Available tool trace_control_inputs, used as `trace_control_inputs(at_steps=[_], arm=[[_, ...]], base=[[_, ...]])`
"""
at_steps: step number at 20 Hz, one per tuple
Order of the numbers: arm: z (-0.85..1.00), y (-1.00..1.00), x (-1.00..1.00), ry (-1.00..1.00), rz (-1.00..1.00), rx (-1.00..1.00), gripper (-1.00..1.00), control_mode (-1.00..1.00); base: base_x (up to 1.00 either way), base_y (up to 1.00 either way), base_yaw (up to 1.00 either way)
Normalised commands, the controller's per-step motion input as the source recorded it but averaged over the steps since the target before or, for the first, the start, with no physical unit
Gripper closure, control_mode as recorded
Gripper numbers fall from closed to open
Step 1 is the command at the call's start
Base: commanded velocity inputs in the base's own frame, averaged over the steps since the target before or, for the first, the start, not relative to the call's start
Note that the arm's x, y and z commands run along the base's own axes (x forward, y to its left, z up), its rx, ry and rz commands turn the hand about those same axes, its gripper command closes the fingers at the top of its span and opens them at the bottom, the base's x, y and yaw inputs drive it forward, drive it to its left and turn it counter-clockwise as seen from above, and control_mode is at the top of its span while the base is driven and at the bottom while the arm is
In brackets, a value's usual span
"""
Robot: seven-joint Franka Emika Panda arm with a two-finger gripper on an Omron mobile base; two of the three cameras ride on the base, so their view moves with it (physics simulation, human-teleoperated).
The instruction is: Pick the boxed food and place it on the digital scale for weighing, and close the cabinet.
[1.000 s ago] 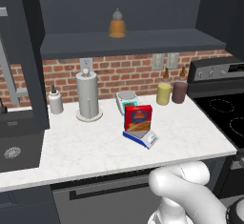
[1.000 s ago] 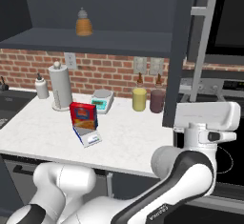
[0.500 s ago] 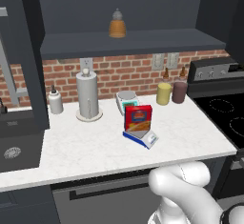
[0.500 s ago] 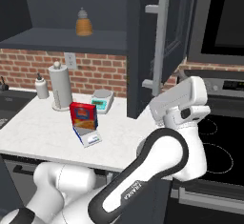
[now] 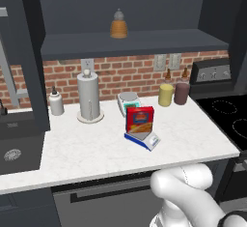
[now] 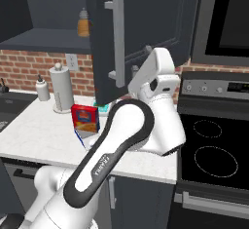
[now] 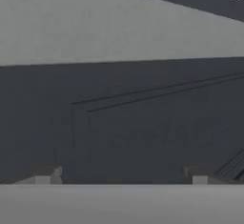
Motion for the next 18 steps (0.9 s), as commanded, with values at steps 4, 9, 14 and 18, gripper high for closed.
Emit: trace_control_inputs(at_steps=[4, 9, 14, 18], arm=[[0.47, 0.63, 0.43, 0.00, 0.02, 0.00, -1.00, -1.00], [0.12, 0.28, 0.67, 0.07, 0.00, 0.00, -1.00, -1.00], [0.00, 0.00, 1.00, 0.30, 0.00, 0.00, -1.00, -1.00], [0.00, 0.00, 1.00, 0.38, 0.00, 0.00, -1.00, -1.00]], base=[[0.00, 0.00, 0.00], [0.00, 0.00, 0.00], [0.00, 0.00, 0.00], [0.00, 0.00, 0.00]])
